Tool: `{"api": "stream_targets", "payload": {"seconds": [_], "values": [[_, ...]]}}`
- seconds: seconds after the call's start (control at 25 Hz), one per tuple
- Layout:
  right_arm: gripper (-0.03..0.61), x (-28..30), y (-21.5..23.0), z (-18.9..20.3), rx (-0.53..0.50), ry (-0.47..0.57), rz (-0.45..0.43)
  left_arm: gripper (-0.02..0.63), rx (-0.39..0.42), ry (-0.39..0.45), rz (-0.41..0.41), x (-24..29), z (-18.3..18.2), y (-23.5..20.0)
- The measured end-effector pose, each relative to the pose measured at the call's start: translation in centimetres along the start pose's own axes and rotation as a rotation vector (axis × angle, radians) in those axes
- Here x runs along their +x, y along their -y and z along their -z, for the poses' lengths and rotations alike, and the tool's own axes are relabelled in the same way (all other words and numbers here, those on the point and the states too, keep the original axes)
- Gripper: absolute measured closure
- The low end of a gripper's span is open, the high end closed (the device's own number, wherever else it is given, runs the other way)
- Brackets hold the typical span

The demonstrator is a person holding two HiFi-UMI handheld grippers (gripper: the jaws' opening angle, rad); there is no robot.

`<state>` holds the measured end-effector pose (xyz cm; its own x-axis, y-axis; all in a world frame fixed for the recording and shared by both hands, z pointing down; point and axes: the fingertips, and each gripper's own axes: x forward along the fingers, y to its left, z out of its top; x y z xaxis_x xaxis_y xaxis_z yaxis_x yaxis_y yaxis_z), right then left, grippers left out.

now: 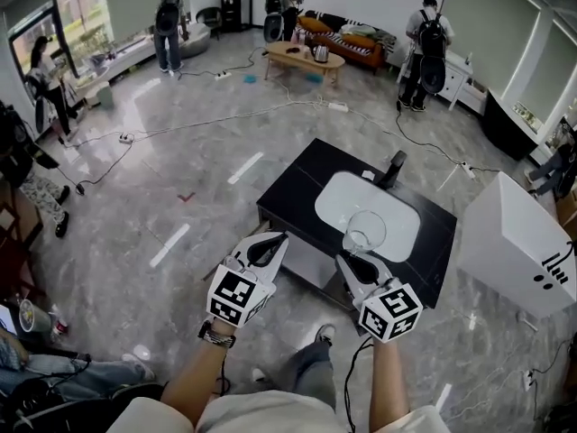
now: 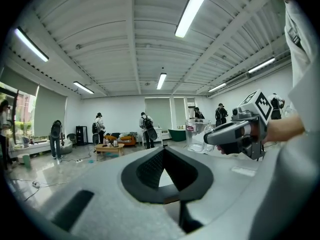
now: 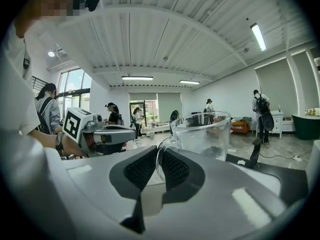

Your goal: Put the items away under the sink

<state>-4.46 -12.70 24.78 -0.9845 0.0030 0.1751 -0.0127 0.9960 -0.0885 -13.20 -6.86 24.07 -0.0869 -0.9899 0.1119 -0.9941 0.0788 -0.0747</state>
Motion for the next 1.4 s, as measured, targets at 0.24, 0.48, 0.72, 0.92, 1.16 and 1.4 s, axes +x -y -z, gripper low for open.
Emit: {"api": "stream_targets", "payload": {"seconds": [0.24, 0.48, 0.72, 0.92, 1.16, 1.4], "values": [[0.545, 1.4, -5.3, 0.4, 0.008, 0.004, -0.043, 0.615, -0.022, -0.005, -0.022, -4.5, 0.8, -1.4], [0.545, 3.1, -7.0, 1.0, -0.007, 0.008, -0.04, 0.615, -0.034, -0.003, -0.043, -6.4, 1.8, -2.4], [0.545, 4.5, -7.3, 2.5, -0.026, -0.01, -0.044, 0.615, -0.042, -0.021, -0.06, -6.7, 3.3, -3.5], [0.545, 5.4, -6.6, 4.1, -0.032, -0.032, -0.06, 0.615, -0.052, -0.022, -0.048, -5.4, 4.3, -3.5], [0.545, 6.2, -5.4, 5.5, -0.039, -0.013, -0.078, 0.614, -0.072, -0.034, -0.041, -2.7, 6.2, -3.4], [0.545, 7.7, -3.9, 9.2, -0.045, -0.004, -0.1, 0.614, -0.056, -0.046, -0.039, -0.4, 9.8, -3.8]]}}
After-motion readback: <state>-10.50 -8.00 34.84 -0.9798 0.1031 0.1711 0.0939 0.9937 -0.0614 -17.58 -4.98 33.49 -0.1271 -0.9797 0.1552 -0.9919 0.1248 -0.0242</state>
